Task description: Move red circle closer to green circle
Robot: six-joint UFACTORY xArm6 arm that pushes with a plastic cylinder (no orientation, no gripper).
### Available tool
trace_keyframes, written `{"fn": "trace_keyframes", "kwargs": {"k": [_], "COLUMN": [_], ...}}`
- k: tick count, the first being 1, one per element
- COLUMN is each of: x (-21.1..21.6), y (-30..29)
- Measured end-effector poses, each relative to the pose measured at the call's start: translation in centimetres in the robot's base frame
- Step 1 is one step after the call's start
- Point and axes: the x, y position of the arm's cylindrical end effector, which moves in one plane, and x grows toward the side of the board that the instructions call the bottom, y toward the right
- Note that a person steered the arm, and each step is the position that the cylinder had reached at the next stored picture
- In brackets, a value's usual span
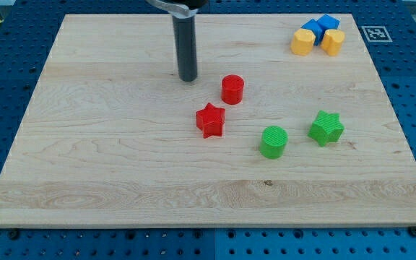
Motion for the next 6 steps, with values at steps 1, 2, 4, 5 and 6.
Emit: {"fn": "trace_keyframes", "kwargs": {"k": [1, 2, 4, 5, 6], "x": [0.6, 1.5, 3.2, 5.0, 5.4], "y": [1.4, 1.9, 4.9, 5.2, 5.3]}}
